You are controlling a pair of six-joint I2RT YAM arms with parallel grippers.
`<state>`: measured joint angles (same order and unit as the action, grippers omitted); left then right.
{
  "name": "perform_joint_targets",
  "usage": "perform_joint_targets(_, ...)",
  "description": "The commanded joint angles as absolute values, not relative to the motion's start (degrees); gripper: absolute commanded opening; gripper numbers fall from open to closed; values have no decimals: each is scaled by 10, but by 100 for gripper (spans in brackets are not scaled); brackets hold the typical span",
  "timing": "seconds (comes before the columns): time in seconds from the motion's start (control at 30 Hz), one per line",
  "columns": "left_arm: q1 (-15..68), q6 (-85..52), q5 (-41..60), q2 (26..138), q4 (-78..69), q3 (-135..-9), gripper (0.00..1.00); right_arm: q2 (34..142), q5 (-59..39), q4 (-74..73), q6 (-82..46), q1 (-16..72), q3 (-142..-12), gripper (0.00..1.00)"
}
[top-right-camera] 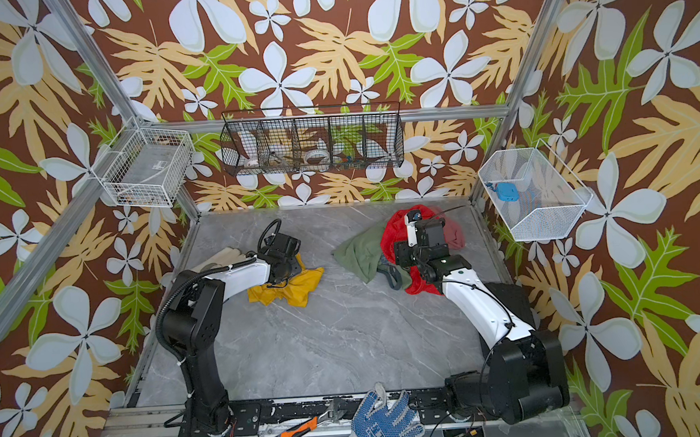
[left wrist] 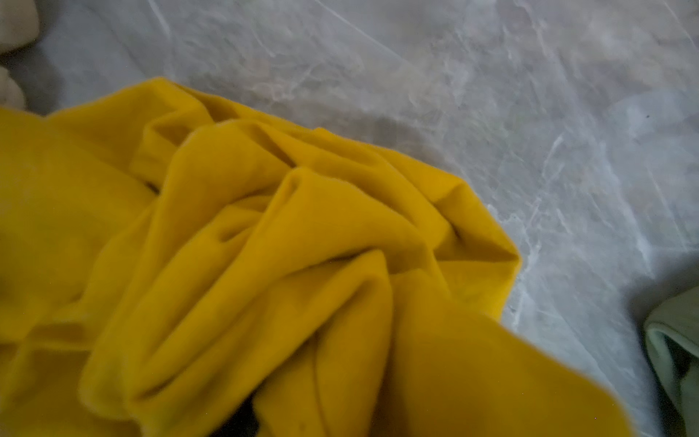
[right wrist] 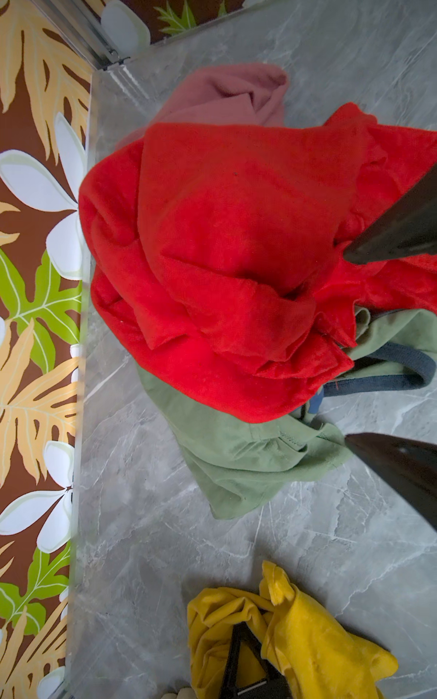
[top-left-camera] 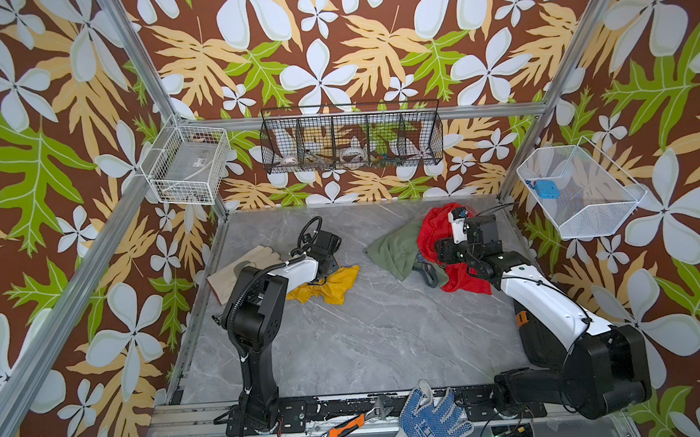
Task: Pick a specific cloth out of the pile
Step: 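Lower the yellow cloth onto the table and open the left gripper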
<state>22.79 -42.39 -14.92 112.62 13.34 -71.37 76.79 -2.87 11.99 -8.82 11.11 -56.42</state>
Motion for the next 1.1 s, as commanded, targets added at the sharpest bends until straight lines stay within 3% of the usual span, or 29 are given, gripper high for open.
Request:
perform_joint_targets(0.0, 211, -419, -104, 1152, 145, -734, 48, 772, -16, 126, -97, 111, -574, 70)
perform_joint_targets(0.63, 107, -394, -51, 1343, 201, -1041, 49, 790, 15, 149, -132, 111, -604, 70)
perform_joint_targets(1.07, 93, -392, -39, 1337, 183, -1061, 60, 807, 20, 150, -126, 111, -620, 71)
